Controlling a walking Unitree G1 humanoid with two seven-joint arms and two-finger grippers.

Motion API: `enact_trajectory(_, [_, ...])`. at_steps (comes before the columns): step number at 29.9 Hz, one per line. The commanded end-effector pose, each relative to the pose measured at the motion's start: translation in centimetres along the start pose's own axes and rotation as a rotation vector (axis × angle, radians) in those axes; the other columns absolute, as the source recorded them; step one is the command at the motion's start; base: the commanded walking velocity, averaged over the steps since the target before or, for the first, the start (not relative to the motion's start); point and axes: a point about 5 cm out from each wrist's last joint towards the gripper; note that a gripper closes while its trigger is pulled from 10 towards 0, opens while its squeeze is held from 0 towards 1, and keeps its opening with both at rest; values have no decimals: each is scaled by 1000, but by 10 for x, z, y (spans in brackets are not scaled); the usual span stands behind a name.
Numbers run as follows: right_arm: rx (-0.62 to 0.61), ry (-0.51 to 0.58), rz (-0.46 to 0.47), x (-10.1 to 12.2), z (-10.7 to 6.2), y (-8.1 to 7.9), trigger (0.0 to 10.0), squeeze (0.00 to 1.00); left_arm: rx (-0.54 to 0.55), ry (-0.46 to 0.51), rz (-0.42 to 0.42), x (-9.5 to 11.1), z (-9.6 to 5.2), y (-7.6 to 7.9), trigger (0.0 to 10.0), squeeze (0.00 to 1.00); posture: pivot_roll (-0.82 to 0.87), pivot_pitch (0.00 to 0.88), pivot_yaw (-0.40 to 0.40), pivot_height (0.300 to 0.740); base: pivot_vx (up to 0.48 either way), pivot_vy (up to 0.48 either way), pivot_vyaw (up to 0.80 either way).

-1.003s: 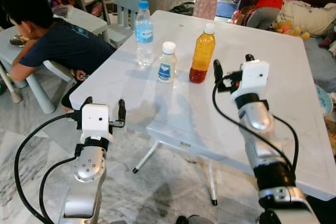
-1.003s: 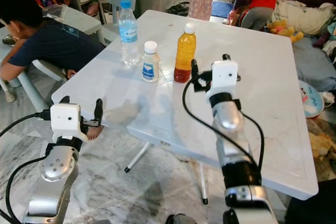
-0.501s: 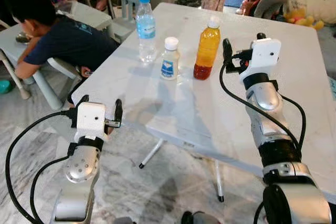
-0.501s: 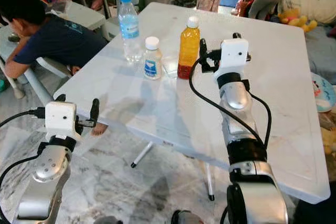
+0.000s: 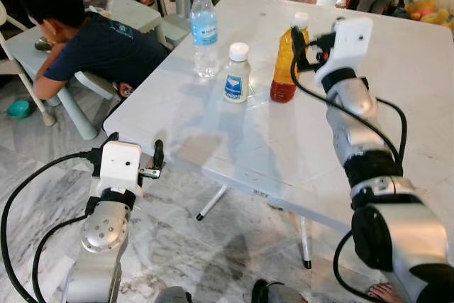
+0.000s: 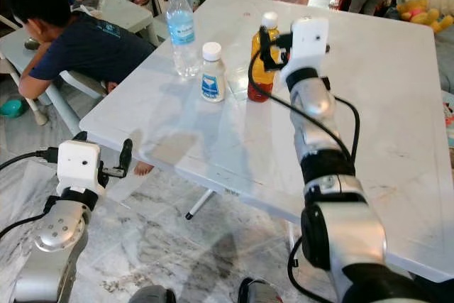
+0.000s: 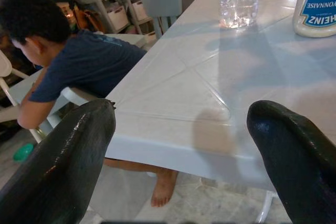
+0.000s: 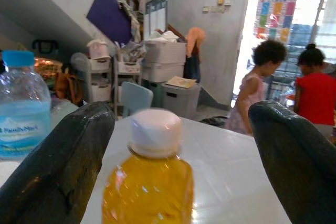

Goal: Restocking fridge

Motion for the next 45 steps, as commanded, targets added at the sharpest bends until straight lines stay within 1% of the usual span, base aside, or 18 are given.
enact_trajectory(1, [7, -7, 3, 3, 4, 1, 10000, 0, -6, 1, 19, 2, -4, -4, 10000, 0, 251, 134, 53, 740, 0, 0, 0])
enact_trajectory(7, [21, -33, -26, 6, 11, -1, 10000, 0, -16, -16, 29, 0, -9, -7, 10000, 0, 259, 154, 58, 740, 0, 0, 0])
enact_trajectory(9, [4, -55, -51, 8, 14, 1, 10000, 0, -31, -23, 29, 1, -12, -4, 10000, 0, 260, 164, 59, 740, 0, 0, 0])
enact_trajectory(13, [5, -61, -65, 9, 15, 2, 10000, 0, -39, -23, 32, 2, -12, -3, 10000, 0, 260, 169, 57, 740, 0, 0, 0])
enact_trajectory(14, [6, -64, -68, 10, 16, 3, 9373, 0, -41, -24, 32, 2, -13, -3, 10000, 0, 259, 170, 58, 740, 0, 0, 0])
enact_trajectory(16, [7, -66, -70, 10, 16, 4, 9373, 0, -42, -25, 32, 2, -12, -3, 10000, 0, 259, 170, 58, 740, 0, 0, 0])
enact_trajectory(17, [9, -70, -73, 11, 17, 5, 2196, 0, -43, -27, 32, 2, -12, -3, 10000, 0, 257, 172, 58, 740, 0, 0, 0])
enact_trajectory(18, [11, -71, -78, 12, 17, 5, 0, 0, -45, -28, 32, 1, -13, -3, 10000, 0, 255, 174, 55, 740, 0, 0, 0])
enact_trajectory(23, [13, -98, -100, 13, 20, 5, 0, 0, -53, -34, 31, 3, -15, -1, 10000, 0, 250, 175, 48, 740, 0, 0, 0])
enact_trajectory(24, [25, -103, -105, 14, 21, 4, 510, 0, -53, -40, 30, 0, -16, -2, 10000, 0, 249, 179, 46, 740, 0, 0, 0])
enact_trajectory(29, [43, -102, -118, 16, 23, 4, 588, 0, -55, -51, 29, -3, -19, -2, 10000, 0, 248, 184, 45, 740, 0, 0, 0])
enact_trajectory(30, [53, -96, -125, 20, 25, 3, 941, 0, -58, -58, 28, -5, -21, -1, 10000, 0, 243, 193, 47, 740, 0, 0, 0])
enact_trajectory(32, [57, -95, -131, 23, 26, 3, 980, 0, -60, -62, 28, -5, -21, -1, 10000, 0, 239, 201, 48, 740, 0, 0, 0])
enact_trajectory(37, [60, -94, -134, 27, 28, 4, 902, 0, -63, -64, 27, -5, -21, 0, 10000, 0, 235, 204, 47, 740, 0, 0, 0])
enact_trajectory(39, [68, -99, -130, 28, 29, 2, 706, 0, -66, -64, 26, -4, -20, 0, 10000, 0, 234, 205, 48, 740, 0, 0, 0])
enact_trajectory(40, [71, -100, -130, 28, 29, 2, 431, 0, -67, -64, 25, -5, -20, 0, 10000, 0, 234, 205, 48, 740, 0, 0, 0])
enact_trajectory(45, [88, -114, -100, 25, 30, -1, 0, 0, -76, -68, 25, -6, -20, 1, 10000, 0, 229, 208, 52, 740, 0, 0, 0])
Point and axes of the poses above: a point about 5 cm out from each wrist's last joint towards the gripper, its own z axis pointing out of the wrist towards the gripper, its own x axis along the axis of the wrist's last joint, y = z × x, and after that the axes turned 13 degrees about z, right-handed
